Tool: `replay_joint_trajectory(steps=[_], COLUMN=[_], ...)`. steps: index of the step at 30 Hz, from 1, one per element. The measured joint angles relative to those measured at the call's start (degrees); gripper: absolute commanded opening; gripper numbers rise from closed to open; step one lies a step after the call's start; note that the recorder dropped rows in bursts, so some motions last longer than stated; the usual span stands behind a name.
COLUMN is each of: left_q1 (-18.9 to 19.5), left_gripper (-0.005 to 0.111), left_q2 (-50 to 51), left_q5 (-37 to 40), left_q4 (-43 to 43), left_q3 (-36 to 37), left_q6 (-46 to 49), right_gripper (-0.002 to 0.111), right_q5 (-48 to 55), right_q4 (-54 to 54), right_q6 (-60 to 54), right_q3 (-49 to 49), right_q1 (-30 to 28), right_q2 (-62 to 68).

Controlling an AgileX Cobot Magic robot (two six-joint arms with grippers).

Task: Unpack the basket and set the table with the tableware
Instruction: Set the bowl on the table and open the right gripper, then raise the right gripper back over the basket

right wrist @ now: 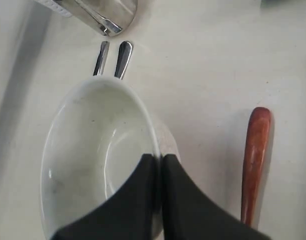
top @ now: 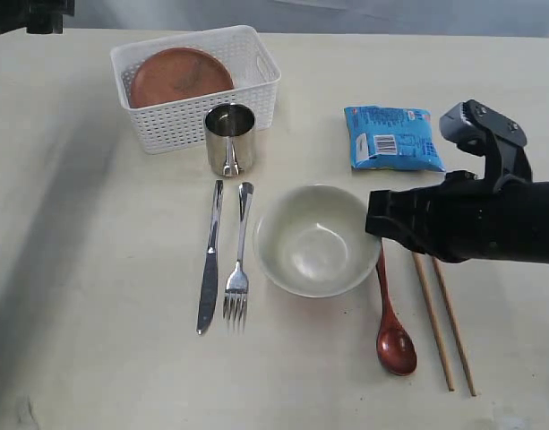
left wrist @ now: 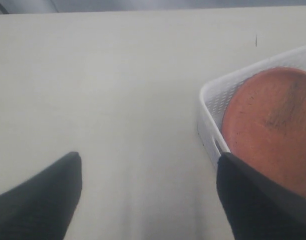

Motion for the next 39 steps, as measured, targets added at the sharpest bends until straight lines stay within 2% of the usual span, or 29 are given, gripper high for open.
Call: replay_joint_trajectory(steps=[22,24,26,28,34,39], left_q1=[0.0,0.0,0.0,0.0,0.0,0.0], left_gripper=[0.070,0.070,0.070,0.070,0.070,0.070], left_q2=[0.1,0.1,0.1,0.1,0.1,0.1], left_q5=[0.0,0.0,0.0,0.0,0.0,0.0], left_q4=[0.0,0.0,0.0,0.0,0.0,0.0], left_q3=[0.0,0.0,0.0,0.0,0.0,0.0], left_q6=[0.0,0.0,0.0,0.0,0.0,0.0], right_gripper=[0.000,0.011,0.037,0.045,0.045,0.045], right_q5=[-0.1,-0.1,-0.2,-0.2,-0.2,-3.7], right_q4=[5.0,5.1,5.5,5.7,6.0,6.0], right_q6=[-4.1,-4.1,-4.1,-4.3,-5.6,-8.6], right_q3=[0.0,0.0,0.0,0.0,-0.6,-5.5], right_q1=[0.0,0.0,0.0,0.0,0.0,0.0], right_q2=[7.5,7.5,7.5,7.5,6.5,1.0])
